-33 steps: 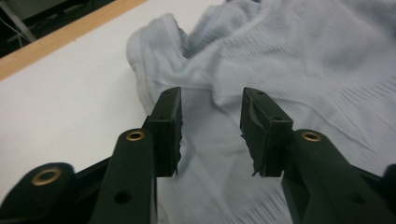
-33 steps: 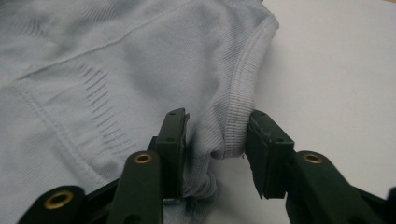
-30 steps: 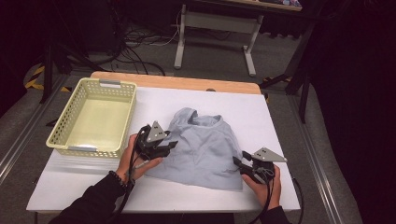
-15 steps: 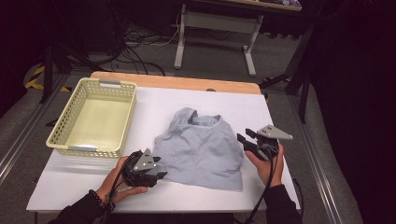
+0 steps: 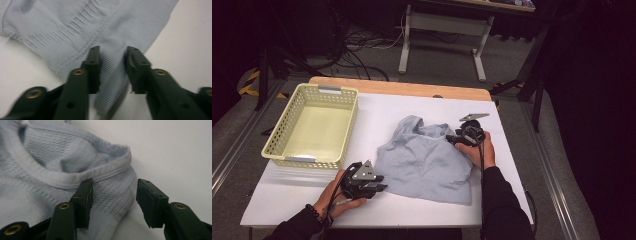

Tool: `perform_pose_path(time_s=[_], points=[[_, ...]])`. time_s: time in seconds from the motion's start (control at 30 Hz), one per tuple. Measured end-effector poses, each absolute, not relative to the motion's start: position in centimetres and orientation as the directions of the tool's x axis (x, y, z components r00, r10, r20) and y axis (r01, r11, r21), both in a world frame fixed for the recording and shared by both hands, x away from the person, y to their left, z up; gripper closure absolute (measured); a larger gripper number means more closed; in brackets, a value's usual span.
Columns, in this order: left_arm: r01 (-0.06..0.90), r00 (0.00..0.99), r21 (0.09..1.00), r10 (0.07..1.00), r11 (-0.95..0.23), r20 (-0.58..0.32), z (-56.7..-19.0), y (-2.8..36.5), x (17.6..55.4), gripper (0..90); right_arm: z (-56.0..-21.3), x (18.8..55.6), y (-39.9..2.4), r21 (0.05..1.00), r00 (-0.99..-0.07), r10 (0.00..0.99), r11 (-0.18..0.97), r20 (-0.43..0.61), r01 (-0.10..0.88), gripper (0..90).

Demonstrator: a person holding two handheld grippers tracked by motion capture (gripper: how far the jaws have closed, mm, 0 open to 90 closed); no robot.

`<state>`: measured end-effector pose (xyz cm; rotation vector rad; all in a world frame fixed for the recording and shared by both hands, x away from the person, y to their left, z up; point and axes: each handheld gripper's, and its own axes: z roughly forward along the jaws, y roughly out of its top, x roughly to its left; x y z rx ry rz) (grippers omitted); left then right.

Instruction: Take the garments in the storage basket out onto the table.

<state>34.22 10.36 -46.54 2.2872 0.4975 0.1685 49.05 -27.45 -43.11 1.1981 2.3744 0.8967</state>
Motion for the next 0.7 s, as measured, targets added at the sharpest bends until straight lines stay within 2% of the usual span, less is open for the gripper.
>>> perform_pose_path(time_s=[0.03,0.1,0.4,0.5,0.7], points=[[0.3,0.916,0.72,0.399,-0.626,-0.036,-46.5,10.4,34.2,80.9,-43.3,49.2,-27.2,0.651,-0.595,0.803,0.463,-0.022,0.602,48.4],[0.295,0.918,0.721,0.396,-0.627,-0.031,-46.5,10.4,34.2,84.1,-43.8,49.4,-26.8,0.63,-0.601,0.798,0.482,-0.031,0.608,49.6],[0.253,0.93,0.713,0.368,-0.654,0.008,-46.3,10.6,32.6,85.9,-44.2,49.3,-26.5,0.635,-0.589,0.807,0.477,-0.042,0.608,74.6],[0.249,0.931,0.715,0.365,-0.653,0.01,-46.3,10.6,31.9,85.9,-44.1,49.2,-26.7,0.643,-0.575,0.817,0.464,-0.046,0.609,79.7],[0.245,0.922,0.721,0.385,-0.648,0.033,-46.2,10.1,31.2,85.7,-42.8,48.2,-27.8,0.722,-0.492,0.867,0.389,-0.077,0.572,80.8]])
